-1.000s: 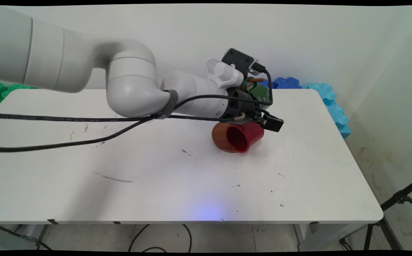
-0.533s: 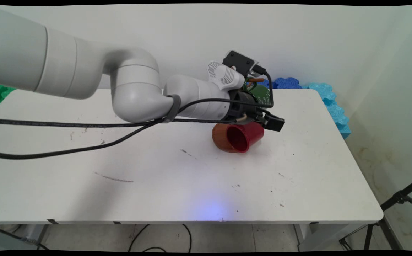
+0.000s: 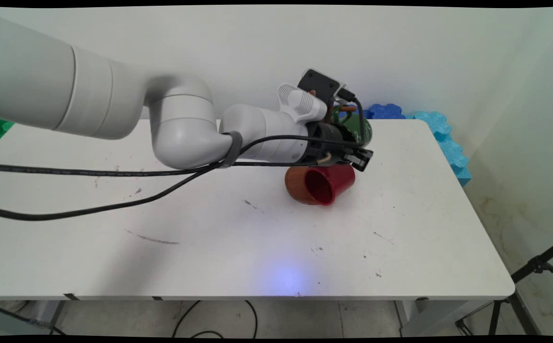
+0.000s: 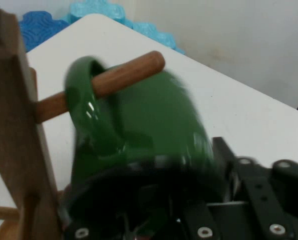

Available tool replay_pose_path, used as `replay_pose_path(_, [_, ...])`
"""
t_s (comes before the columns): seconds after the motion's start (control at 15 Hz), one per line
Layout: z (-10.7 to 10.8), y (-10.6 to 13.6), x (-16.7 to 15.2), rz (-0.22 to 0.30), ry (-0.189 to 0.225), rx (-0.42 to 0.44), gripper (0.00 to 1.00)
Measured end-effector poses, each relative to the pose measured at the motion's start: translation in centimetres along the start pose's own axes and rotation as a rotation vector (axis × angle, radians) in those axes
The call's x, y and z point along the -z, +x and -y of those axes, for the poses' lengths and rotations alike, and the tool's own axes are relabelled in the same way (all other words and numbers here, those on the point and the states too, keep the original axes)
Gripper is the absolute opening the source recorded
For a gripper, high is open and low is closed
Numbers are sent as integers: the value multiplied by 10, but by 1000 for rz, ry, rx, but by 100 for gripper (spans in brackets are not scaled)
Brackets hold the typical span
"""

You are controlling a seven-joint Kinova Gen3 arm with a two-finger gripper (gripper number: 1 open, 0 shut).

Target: Pick up the green mug from the rack, then place the picked object on the table

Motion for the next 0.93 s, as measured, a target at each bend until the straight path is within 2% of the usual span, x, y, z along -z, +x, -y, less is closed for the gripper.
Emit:
replay_pose_path(0.47, [1,-2,6,-21,-5,-21,0])
replay_pose_path(0.93, [-1,8,14,-64,-23,-39,0])
